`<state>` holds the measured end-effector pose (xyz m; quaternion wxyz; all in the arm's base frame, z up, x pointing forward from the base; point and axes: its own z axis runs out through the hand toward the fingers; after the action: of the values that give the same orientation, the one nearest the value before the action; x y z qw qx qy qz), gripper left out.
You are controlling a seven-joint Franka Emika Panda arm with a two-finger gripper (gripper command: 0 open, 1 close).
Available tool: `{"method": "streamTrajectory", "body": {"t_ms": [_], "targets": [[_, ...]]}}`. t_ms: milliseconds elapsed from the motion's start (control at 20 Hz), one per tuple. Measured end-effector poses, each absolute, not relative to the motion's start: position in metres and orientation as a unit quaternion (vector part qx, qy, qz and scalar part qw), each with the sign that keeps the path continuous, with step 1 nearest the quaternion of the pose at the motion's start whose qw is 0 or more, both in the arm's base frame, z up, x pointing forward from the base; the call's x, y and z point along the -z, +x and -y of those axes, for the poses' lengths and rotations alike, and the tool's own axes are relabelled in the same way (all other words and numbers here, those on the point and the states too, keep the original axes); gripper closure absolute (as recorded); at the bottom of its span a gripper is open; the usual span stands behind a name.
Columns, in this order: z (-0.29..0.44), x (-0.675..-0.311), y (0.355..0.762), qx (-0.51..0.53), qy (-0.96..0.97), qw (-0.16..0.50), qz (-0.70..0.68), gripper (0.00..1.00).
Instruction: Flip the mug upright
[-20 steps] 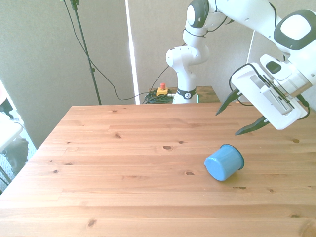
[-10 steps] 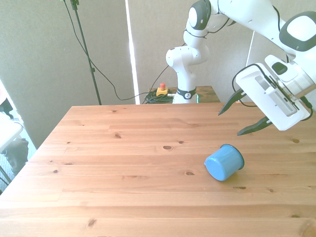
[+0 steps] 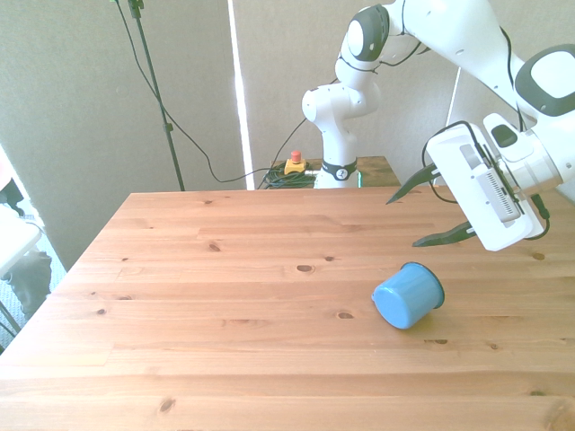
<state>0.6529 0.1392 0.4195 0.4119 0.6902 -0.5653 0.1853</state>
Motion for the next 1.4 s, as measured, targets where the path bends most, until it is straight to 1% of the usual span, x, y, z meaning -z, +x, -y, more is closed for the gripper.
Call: {"method": "streamTrajectory", "body": {"t_ms": [350, 550, 600, 850, 1000, 1250, 1400], "targets": [[-0.163, -0.417, 0.644, -0.219, 0.666, 0.462, 0.543, 0.00], [-0.178, -0.410, 0.640, -0.230, 0.663, 0.476, 0.530, 0.00], [-0.184, -0.404, 0.638, -0.232, 0.661, 0.482, 0.527, 0.00], [-0.186, -0.402, 0.639, -0.248, 0.659, 0.492, 0.511, 0.00], [-0.198, -0.392, 0.634, -0.272, 0.658, 0.508, 0.485, 0.00], [-0.229, -0.373, 0.615, -0.307, 0.663, 0.529, 0.432, 0.00], [-0.231, -0.368, 0.611, -0.314, 0.664, 0.534, 0.419, 0.00]]}}
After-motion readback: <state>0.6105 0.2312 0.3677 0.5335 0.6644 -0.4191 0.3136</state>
